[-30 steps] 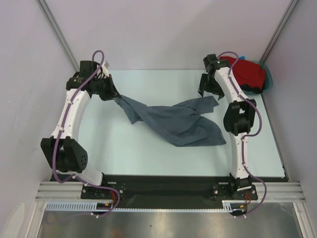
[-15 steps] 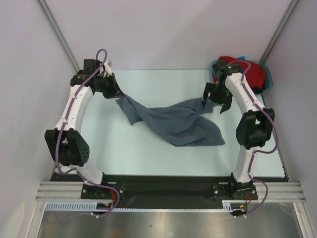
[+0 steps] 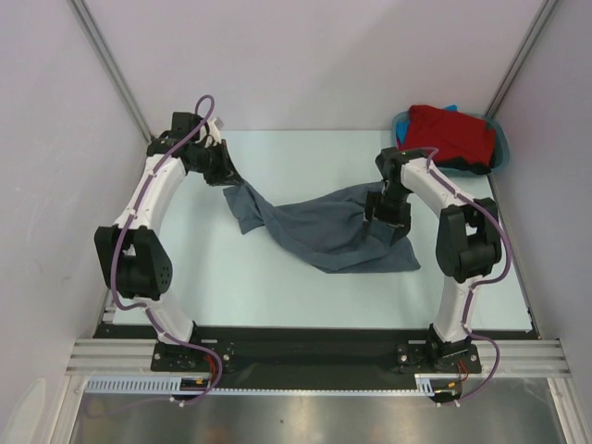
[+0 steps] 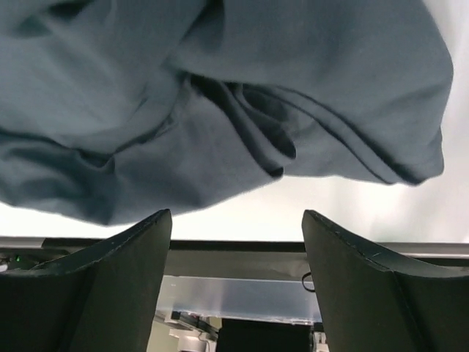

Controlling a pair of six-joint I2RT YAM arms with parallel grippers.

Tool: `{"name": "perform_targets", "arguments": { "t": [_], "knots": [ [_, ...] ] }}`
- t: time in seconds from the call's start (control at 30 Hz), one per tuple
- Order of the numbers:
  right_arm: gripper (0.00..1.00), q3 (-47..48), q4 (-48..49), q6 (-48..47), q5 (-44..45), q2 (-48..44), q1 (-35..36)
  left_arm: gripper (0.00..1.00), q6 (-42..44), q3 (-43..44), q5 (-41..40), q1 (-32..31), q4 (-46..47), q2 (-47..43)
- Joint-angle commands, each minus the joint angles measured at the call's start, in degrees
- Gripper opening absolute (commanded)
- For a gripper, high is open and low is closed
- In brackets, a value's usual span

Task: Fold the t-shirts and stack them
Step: Flatten the tshirt out

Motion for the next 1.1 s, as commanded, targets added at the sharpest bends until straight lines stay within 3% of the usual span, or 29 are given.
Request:
{"name": "perform_targets", "arguments": {
  "t": [0.0,0.17,0.4,0.5,0.7,0.73,0.83,1.07],
  "knots": [
    [0.77,0.25,3.37,-1.04,1.39,0.73,0.38,0.0,0.18,2.86,1.76,-0.28,1.03,-0.95],
    [0.65,1.31,4.25,-1.83,0.52,4.06,0.47,0.0,0.18,2.16,2.11,-0.28,1.12,-1.31],
    [0.63,1.57,5.92,-1.66,0.34,5.82,0.99,0.0,0.09,1.89,2.63,-0.19,1.2,-1.48],
    [0.58,2.18,6.36,-1.92,0.42,6.35,1.17,0.0,0.09,1.8,2.63,-0.28,1.2,-1.57],
    [0.31,3.24,5.75,-2.01,0.69,6.35,1.26,0.0,0.18,1.45,2.64,-0.28,1.2,-1.74],
    [0.18,3.33,5.57,-1.84,0.95,6.09,1.34,0.0,0.18,1.37,2.63,-0.28,1.2,-1.75],
    [0.0,5.08,3.82,-1.75,2.97,4.43,1.87,0.0,0.18,1.54,2.63,-0.28,1.12,-1.75],
    [0.0,8.16,0.39,0.36,7.89,-8.22,4.15,0.0,1.23,2.16,0.79,-0.28,-0.47,-4.2]
  ]
}}
